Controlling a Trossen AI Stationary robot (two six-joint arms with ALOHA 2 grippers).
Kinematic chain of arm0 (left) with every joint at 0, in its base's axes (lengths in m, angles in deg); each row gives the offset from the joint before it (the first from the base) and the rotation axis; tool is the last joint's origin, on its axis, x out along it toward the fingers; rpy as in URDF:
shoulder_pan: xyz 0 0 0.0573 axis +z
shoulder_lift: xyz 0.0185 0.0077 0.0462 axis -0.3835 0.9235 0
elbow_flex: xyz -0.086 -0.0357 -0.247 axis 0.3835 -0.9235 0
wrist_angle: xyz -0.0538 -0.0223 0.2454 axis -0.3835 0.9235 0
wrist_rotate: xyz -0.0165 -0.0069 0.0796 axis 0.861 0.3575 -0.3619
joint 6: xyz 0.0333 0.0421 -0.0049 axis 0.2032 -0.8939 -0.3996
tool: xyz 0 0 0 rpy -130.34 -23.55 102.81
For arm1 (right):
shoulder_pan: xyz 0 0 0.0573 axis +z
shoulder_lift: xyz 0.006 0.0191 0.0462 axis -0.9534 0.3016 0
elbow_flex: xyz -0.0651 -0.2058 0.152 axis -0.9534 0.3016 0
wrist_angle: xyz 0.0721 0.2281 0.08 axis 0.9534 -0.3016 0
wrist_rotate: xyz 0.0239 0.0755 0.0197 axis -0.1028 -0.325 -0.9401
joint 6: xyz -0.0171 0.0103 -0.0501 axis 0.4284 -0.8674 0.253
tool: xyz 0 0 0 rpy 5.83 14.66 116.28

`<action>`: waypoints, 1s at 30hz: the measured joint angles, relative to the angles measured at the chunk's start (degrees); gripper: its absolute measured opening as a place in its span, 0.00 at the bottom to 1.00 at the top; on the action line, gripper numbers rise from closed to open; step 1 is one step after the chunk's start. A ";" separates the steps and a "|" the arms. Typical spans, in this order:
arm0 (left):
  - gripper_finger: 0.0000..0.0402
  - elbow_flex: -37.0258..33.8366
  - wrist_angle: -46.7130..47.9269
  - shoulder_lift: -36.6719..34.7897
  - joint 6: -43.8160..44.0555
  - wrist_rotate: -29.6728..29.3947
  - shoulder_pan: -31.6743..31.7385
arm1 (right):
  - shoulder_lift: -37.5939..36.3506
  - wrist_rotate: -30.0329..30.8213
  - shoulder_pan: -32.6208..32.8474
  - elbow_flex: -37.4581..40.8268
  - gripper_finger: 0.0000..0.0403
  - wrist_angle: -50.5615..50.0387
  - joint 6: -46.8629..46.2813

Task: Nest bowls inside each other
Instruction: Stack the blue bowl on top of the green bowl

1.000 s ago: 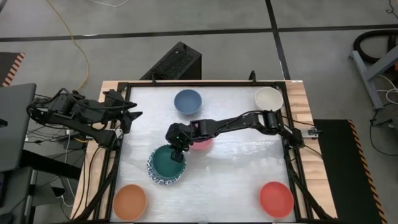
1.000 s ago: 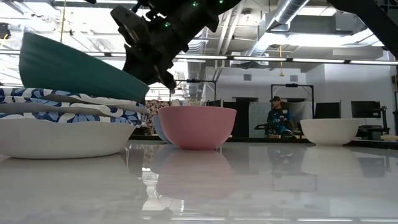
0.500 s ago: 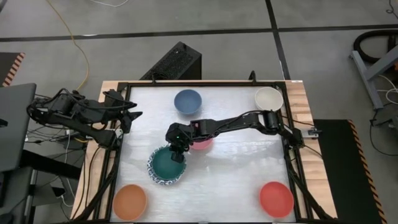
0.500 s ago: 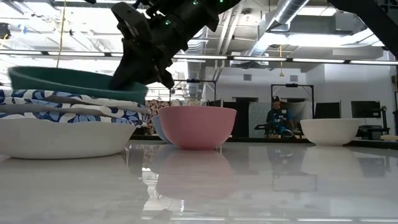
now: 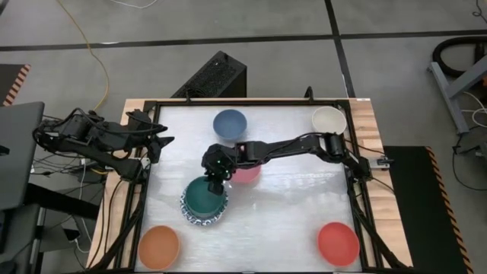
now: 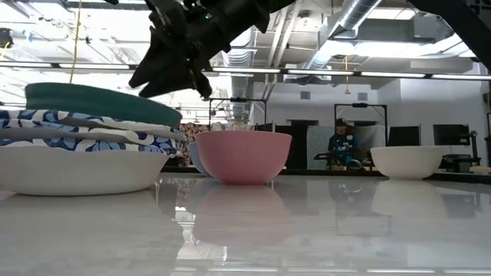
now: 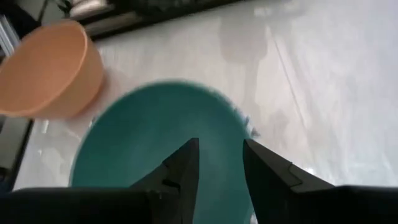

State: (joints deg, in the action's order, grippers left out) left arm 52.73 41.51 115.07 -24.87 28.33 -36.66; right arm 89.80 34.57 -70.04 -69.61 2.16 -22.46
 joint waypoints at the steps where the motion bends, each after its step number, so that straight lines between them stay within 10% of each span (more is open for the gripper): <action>1: 0.56 0.00 -0.02 0.00 -0.02 -0.02 0.02 | 0.04 0.05 0.06 0.02 0.36 -0.59 0.02; 16: 0.56 0.00 -0.11 -0.52 -0.44 1.76 0.00 | -11.46 13.96 -7.57 0.00 0.31 -11.32 7.27; 24: 0.56 -0.02 0.43 -0.22 -1.21 1.58 0.00 | -15.18 26.62 -15.84 0.00 0.31 -25.93 -7.62; 30: 0.56 -0.02 1.40 0.13 4.05 0.58 0.02 | -13.33 24.29 -22.19 0.31 0.31 -32.06 -13.17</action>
State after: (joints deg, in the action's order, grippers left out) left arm 52.71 42.91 115.20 -20.82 28.91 -36.64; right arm 76.48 58.85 -92.23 -69.31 -29.90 -35.63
